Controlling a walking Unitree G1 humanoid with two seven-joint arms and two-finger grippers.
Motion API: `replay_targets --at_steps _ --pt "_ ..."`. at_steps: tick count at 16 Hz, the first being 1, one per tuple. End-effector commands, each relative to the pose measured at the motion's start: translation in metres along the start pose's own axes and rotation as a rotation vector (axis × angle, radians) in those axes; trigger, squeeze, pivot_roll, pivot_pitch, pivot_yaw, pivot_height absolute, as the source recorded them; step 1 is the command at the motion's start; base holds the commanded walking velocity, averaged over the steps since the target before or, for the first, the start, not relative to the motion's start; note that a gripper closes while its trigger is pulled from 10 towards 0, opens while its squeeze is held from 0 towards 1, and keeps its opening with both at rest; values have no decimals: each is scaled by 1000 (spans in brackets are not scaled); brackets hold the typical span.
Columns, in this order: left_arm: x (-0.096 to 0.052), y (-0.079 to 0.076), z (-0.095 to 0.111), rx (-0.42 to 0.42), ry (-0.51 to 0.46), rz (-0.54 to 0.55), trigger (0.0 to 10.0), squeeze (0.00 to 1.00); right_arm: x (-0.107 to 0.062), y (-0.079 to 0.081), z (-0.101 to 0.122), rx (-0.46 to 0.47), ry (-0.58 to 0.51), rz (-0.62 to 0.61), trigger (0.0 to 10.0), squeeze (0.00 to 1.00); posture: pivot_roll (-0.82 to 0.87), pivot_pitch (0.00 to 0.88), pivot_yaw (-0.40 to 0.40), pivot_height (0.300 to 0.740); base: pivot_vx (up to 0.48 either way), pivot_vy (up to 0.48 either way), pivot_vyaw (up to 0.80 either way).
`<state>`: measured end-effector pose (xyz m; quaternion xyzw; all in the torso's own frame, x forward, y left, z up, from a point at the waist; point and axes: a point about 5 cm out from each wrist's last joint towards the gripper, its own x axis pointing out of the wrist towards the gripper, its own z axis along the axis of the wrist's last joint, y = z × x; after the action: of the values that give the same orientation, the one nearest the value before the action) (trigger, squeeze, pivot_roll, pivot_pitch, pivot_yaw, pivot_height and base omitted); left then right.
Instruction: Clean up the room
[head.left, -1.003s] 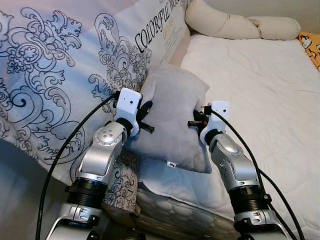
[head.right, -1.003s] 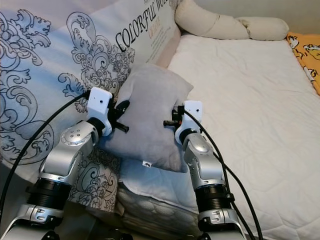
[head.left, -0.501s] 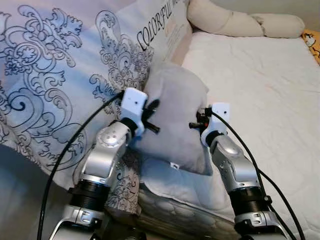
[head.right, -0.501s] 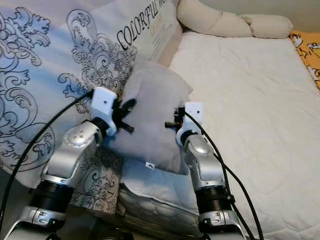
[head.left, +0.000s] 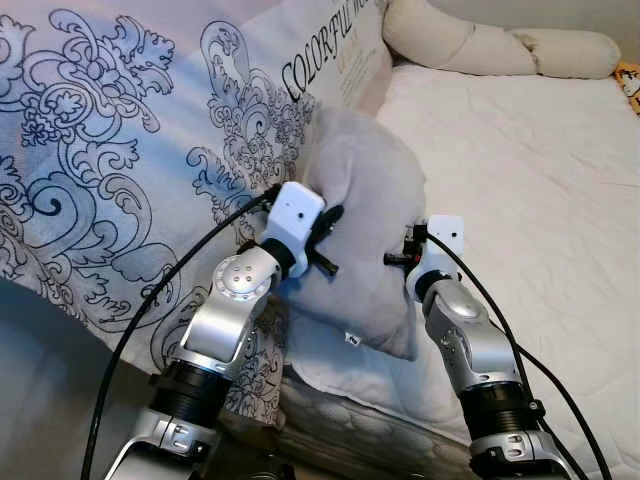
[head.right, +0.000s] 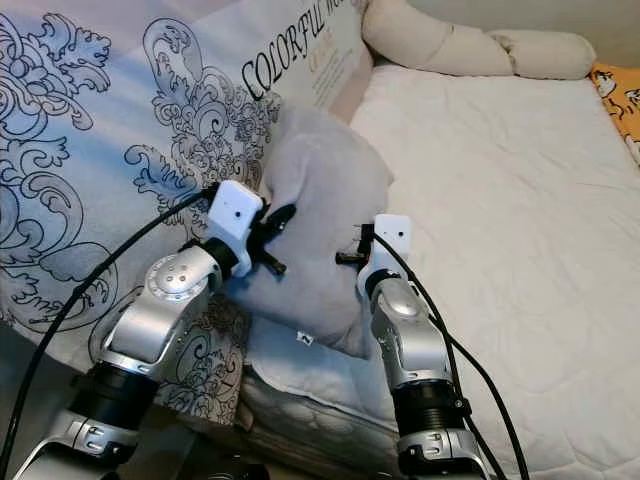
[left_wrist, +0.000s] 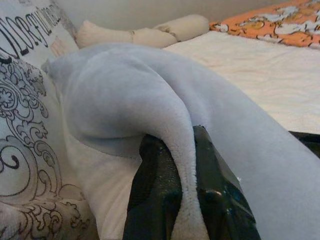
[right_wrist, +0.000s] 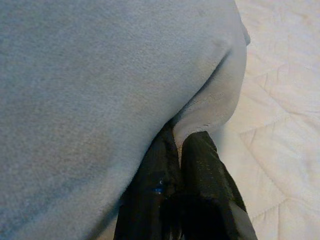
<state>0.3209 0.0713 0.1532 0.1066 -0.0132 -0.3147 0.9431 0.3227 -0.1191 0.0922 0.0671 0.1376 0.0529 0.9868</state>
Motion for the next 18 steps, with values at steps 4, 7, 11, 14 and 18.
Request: replay_targets --at_steps 4,7,11,14,18 --pt "13 3 6 85 5 15 10000 0 7 5 4 50 -26 -15 10000 0 -4 0 88 740 0 0 0" --pt "20 26 -3 147 61 75 10000 0 26 15 -9 29 39 42 10000 0 -2 0 98 740 0 0 0" --pt "20 54 1 224 97 192 10000 0 37 17 -17 -30 92 73 10000 0 40 0 106 740 0 0 0" --pt "10 60 3 236 79 230 10000 0 43 18 -5 -56 67 87 10000 0 66 0 90 740 0 0 0" --pt "-2 43 -13 223 103 220 10000 0 43 14 -9 -103 80 87 10000 0 83 0 65 740 0 0 0"
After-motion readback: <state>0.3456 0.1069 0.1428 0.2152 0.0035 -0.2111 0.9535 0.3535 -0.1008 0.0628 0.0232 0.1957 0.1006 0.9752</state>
